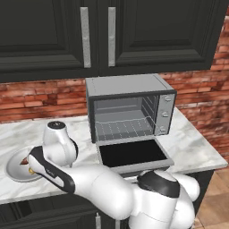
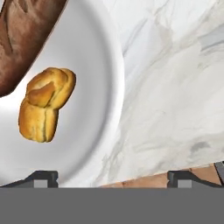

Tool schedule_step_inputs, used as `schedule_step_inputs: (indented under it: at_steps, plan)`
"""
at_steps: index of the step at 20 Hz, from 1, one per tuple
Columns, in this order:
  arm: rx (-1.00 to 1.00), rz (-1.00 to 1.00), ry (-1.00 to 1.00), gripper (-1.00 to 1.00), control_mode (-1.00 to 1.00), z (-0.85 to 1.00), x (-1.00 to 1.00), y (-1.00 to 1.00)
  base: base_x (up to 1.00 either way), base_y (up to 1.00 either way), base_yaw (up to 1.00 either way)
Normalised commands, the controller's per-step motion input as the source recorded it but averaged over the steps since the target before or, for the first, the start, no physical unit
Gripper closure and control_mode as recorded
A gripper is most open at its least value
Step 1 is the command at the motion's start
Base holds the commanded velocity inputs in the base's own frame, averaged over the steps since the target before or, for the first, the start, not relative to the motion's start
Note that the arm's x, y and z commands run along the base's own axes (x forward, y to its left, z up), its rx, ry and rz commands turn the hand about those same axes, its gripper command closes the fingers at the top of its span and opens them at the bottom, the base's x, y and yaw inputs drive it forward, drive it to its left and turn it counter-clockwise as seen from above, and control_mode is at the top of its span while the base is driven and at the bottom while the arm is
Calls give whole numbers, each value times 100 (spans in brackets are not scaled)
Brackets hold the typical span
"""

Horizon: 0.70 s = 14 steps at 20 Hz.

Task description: Pick up the heated bread from the toaster oven and place it in the bowl. Then move the bread bowl to the dining counter.

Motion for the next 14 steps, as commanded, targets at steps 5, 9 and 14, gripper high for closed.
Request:
schedule_step_inputs:
  at_steps: [5,9,14]
  plan:
    - [0,-3,0,-100,-100,-14,48,5,0,0,0]
    - [0,-2,0,-100,-100,-22,35,7,0,0,0]
    - [0,-1,0,-100,-100,-28,27,13,0,0,0]
